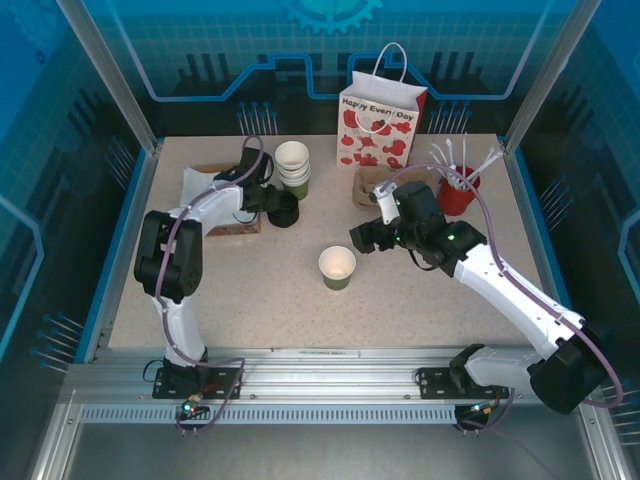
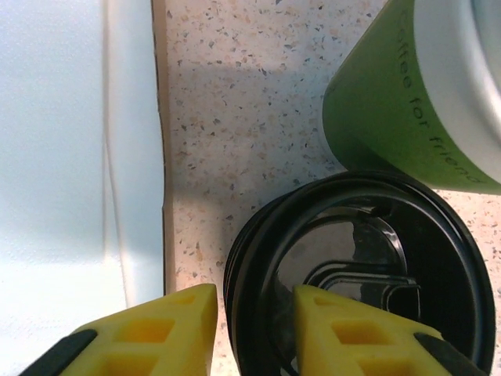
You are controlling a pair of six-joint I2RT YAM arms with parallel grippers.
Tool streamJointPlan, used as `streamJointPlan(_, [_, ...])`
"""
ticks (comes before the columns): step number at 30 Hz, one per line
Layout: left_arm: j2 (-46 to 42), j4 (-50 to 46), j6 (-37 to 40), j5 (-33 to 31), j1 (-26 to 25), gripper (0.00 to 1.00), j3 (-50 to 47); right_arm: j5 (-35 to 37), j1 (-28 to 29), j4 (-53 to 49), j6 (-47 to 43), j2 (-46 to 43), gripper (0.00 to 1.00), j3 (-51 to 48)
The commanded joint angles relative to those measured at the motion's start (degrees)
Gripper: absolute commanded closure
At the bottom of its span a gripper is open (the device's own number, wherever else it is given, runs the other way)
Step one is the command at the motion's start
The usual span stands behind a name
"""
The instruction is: Pack the takeout coffee
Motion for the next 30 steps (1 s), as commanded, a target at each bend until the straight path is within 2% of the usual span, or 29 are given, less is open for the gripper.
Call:
streamJointPlan(1, [1.04,-1.61,1.79,-0.92,0.21,0.73,2.14,-0.16,0.97,1.23,0.88,0.84,0.10,0.70])
streamJointPlan(7, [1.31,-1.79,2.15,-0.97,0.21,0.80,3.16,-0.17,1.25,1.31,1.16,1.48,0.10,0.48])
streamJointPlan(14, [-1.87,-2.07,1.80,-1.27,0.21,0.83,2.85,0.05,1.45,0.90,1.04,1.22,0.10,0.82])
streamJointPlan(20, [-7.26,-3.20,1.15,-1.62,0.21,0.83,0.15,-0.17,1.52,0.11,1.10,0.56,0.10,1.48])
streamJointPlan(24, [-14.50,-2.78,0.07,-0.94,0.21,0.84,-5.39,0.48,1.52,-1.39,1.19,-0.35,0.09,2.52])
streamJointPlan(27, [-22.56,-0.35,-1.81,4.67,0.23,0.84,-10.58,-0.83,0.29,-3.12,1.66,-1.36,0.08,4.73])
streamJointPlan(29, [-29.11,3.67,-4.69,12.69,0.21,0.83,-14.58,-7.04,-2.73,-2.66,4.12,-2.38,0.08,6.08])
streamJointPlan(30, [-32.49,6.72,-6.65,18.03,0.21,0.82,-16.98,-12.70,-4.95,-0.67,6.94,-3.06,0.08,6.16])
